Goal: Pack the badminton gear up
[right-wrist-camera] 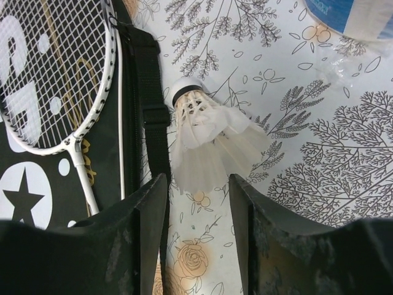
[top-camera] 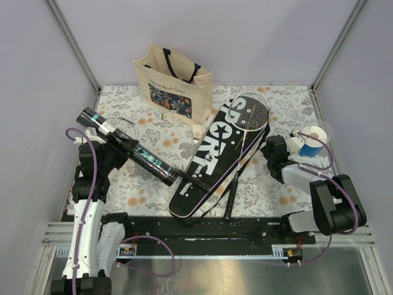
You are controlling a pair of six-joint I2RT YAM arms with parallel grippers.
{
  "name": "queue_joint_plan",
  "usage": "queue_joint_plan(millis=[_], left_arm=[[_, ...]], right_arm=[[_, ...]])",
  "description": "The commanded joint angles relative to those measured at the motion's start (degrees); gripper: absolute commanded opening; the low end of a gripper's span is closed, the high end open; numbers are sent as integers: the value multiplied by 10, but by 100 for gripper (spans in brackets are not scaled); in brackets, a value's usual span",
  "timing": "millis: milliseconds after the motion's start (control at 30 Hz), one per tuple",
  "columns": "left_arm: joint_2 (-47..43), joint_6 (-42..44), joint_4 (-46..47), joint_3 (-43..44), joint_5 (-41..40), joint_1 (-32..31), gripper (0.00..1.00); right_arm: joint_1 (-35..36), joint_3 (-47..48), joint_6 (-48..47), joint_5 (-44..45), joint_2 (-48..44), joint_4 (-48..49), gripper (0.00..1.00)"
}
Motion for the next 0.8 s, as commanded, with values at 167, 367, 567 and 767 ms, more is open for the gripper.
queue_joint_plan(millis=[167,367,567,767], left_arm=[[1,-11,17,13,-20,3,37],[4,-97,20,-3,-5,4,37],[19,-220,-3,-8,25,9,34],[18,-301,-32,-7,19,13,33]], right_arm=[[-6,24,-10,10,5,33,22],[-6,18,-36,6,-43,-12,4],[-6,11,-70,-13,-119,-43,0],[-6,66,-138,-140,-178,-117,0]])
